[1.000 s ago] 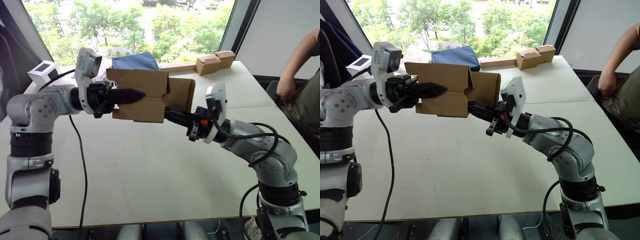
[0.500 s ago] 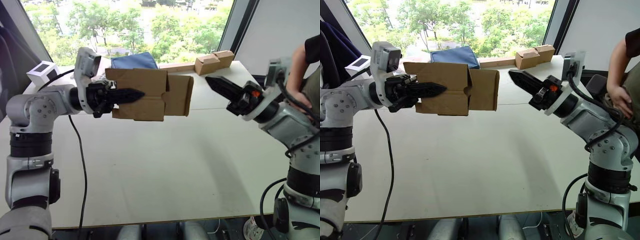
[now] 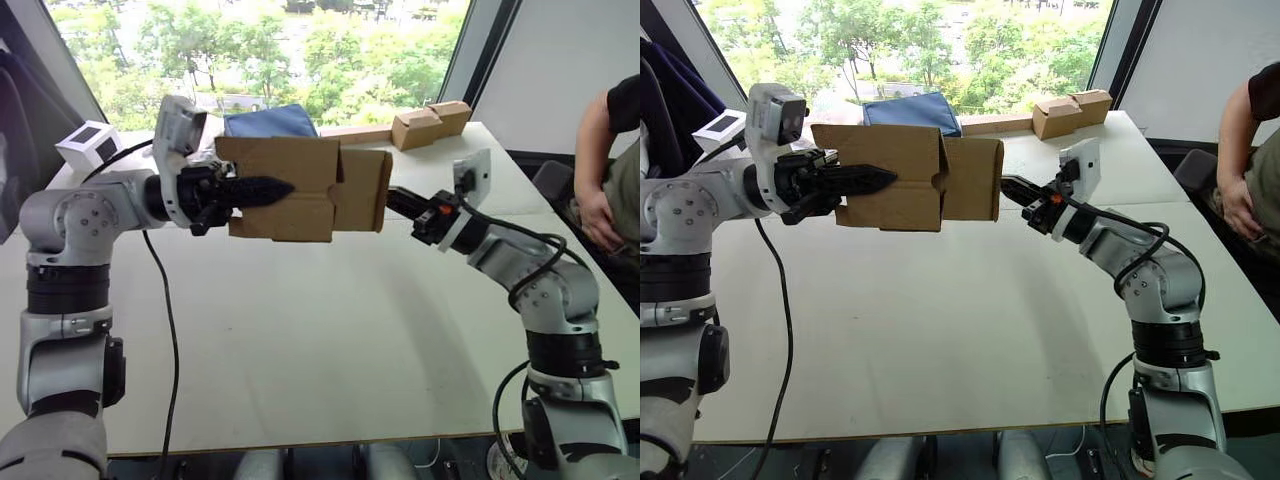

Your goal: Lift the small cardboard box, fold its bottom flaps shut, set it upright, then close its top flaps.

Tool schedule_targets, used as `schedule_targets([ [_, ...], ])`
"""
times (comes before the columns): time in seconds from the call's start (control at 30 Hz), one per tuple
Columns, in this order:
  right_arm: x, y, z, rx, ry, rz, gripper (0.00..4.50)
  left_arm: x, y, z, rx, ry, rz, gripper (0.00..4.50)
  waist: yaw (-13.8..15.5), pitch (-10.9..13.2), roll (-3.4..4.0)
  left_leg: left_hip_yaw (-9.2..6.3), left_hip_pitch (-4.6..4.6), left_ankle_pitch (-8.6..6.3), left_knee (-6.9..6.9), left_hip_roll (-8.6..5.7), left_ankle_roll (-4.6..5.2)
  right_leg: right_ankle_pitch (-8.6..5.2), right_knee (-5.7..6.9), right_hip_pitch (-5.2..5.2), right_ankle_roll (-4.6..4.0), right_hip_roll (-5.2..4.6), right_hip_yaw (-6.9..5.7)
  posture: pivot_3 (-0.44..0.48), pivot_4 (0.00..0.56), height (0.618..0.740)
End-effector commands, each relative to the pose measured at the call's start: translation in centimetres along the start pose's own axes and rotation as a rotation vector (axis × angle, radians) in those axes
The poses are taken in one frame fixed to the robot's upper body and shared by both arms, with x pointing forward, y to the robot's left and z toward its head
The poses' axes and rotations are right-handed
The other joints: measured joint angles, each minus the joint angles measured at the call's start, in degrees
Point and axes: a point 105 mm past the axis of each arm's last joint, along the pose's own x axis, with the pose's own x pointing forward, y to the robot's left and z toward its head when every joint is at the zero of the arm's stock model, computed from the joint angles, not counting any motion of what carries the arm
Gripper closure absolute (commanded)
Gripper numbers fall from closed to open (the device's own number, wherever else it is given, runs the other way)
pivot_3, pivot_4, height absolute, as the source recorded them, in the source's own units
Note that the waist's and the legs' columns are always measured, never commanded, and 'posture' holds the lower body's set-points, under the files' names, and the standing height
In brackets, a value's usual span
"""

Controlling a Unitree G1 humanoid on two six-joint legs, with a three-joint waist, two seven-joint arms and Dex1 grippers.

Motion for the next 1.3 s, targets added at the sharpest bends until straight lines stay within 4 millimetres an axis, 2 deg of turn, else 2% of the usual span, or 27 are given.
schedule_targets([
  [0.03,-0.2,3.0,2.4,0.042,-0.109,0.145,4.47,0.1,-0.8,1.5,0.063,-0.022,-0.015,4.5,-0.04,0.0,0.0,-0.01,0.0,0.0,0.0,0.0,0.0,0.0,0.0,0.0,0.0,0.0,0.0,0.0,0.15,0.737],
  [0.3,-0.7,5.2,2.5,0.182,-0.169,0.235,4.47,-0.1,-0.6,1.4,0.059,-0.028,-0.001,4.5,-0.1,0.0,0.0,-0.02,0.01,0.0,-0.01,0.01,0.0,0.0,0.0,-0.01,0.0,-0.02,0.0,0.0,0.15,0.737],
  [0.57,-0.6,5.7,2.3,0.253,-0.198,0.253,4.47,-0.1,-0.5,1.4,0.059,-0.027,-0.004,4.5,-0.08,0.0,0.0,-0.01,0.01,0.0,-0.01,0.01,0.0,0.0,0.0,-0.02,0.0,-0.01,0.0,0.0,0.15,0.737],
  [0.67,-0.6,5.8,2.2,0.278,-0.214,0.258,3.72,-0.1,-0.5,1.4,0.059,-0.029,-0.006,4.5,-0.11,0.0,0.0,-0.01,0.0,0.0,-0.01,0.0,0.0,0.0,0.0,-0.02,0.0,-0.01,0.0,0.0,0.15,0.737],
  [0.73,-0.6,5.7,2.2,0.297,-0.229,0.255,2.85,-0.1,-0.5,1.4,0.059,-0.029,-0.006,4.5,-0.12,0.0,0.0,-0.01,0.01,0.0,-0.01,0.01,0.0,0.0,0.01,-0.02,0.0,0.0,0.0,0.0,0.15,0.737],
  [0.8,-0.6,5.7,2.2,0.322,-0.246,0.255,2.25,-0.1,-0.4,1.4,0.06,-0.028,-0.005,4.5,-0.13,0.0,0.0,-0.01,0.01,0.0,-0.01,0.01,0.0,0.0,0.01,-0.02,0.0,-0.01,0.0,0.0,0.15,0.737],
  [1.3,-0.3,6.8,1.7,0.545,-0.349,0.295,2.25,-0.1,-0.5,1.5,0.068,-0.025,-0.002,4.5,-0.13,0.0,0.0,-0.01,0.01,0.0,-0.02,0.01,0.0,0.0,0.02,-0.03,0.0,-0.01,0.01,0.0,0.15,0.737],
])
